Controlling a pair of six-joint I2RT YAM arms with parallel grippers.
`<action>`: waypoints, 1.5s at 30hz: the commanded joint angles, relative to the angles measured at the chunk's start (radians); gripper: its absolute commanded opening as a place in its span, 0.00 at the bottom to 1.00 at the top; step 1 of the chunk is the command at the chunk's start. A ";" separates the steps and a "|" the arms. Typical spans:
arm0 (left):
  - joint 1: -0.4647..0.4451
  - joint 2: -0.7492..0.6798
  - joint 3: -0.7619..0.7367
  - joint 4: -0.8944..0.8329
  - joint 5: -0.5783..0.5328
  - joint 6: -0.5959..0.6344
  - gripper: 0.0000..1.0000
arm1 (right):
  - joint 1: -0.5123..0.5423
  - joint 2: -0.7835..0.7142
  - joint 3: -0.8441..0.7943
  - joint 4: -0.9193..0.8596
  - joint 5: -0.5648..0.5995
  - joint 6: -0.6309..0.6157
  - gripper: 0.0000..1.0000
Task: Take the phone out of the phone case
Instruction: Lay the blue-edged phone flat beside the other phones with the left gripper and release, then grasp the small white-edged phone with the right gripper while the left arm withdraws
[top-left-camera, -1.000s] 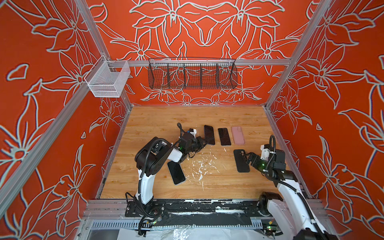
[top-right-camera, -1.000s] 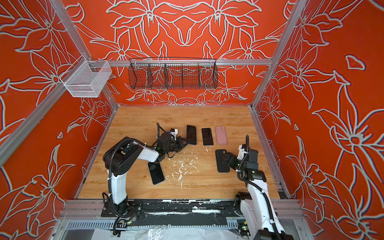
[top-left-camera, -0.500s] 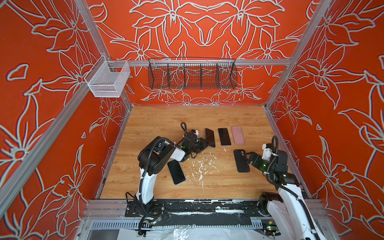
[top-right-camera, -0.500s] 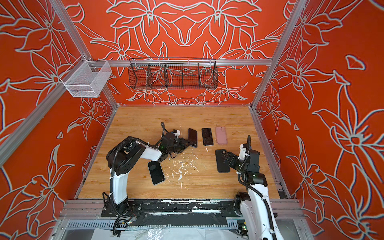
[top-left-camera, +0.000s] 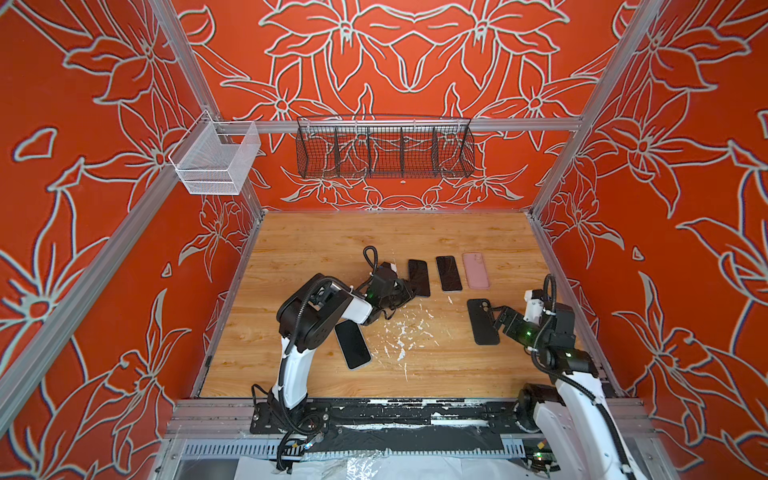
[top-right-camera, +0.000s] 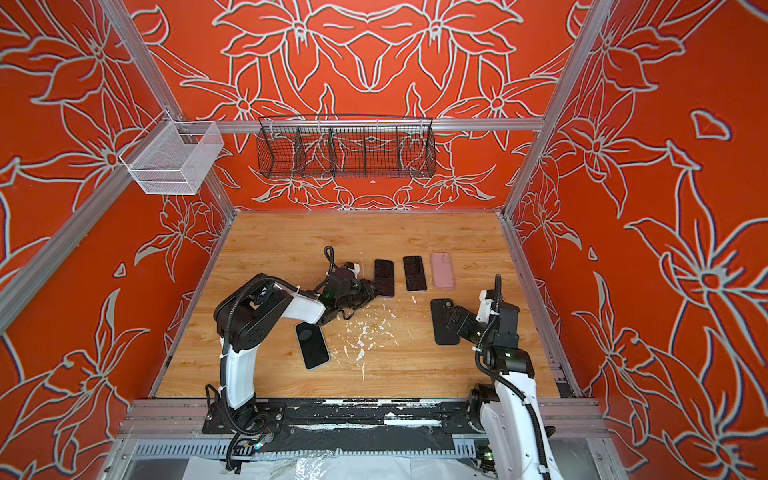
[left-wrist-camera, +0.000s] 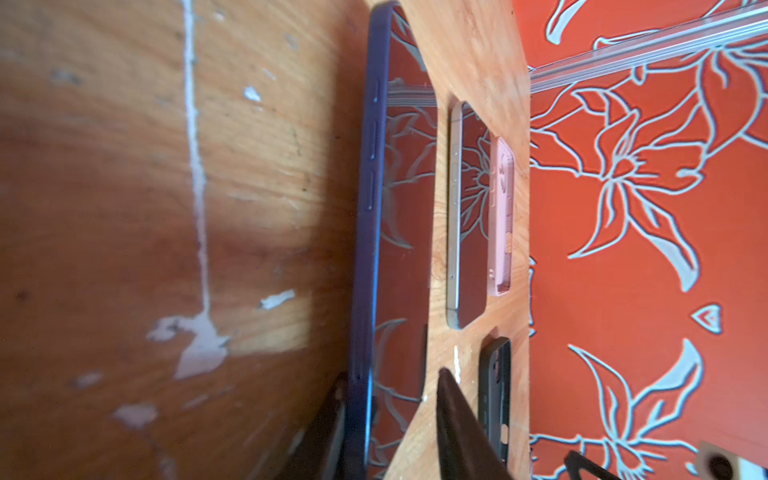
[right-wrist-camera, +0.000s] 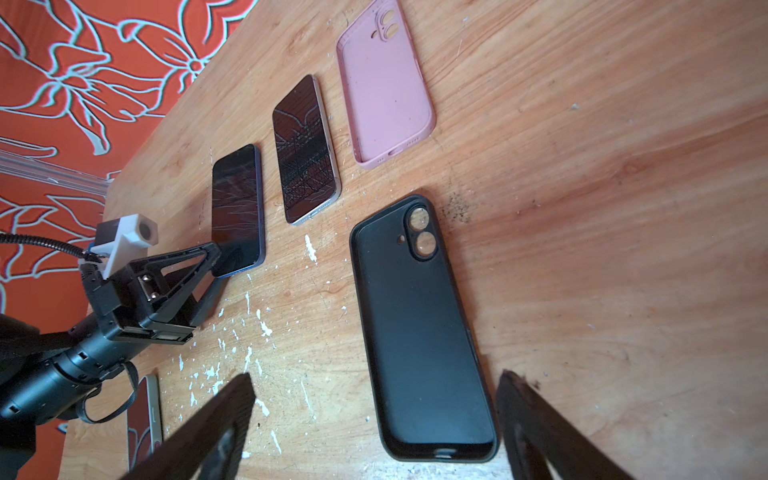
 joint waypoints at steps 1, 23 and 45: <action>-0.022 -0.020 0.012 -0.042 -0.062 0.045 0.38 | -0.008 -0.012 -0.038 0.046 -0.045 0.078 0.94; -0.101 -0.356 0.004 -0.467 -0.402 0.254 0.80 | 0.155 0.036 0.160 -0.147 -0.019 0.010 0.94; 0.470 -0.758 0.287 -1.415 -0.077 0.696 0.97 | 0.963 0.526 0.522 -0.136 0.518 0.078 0.98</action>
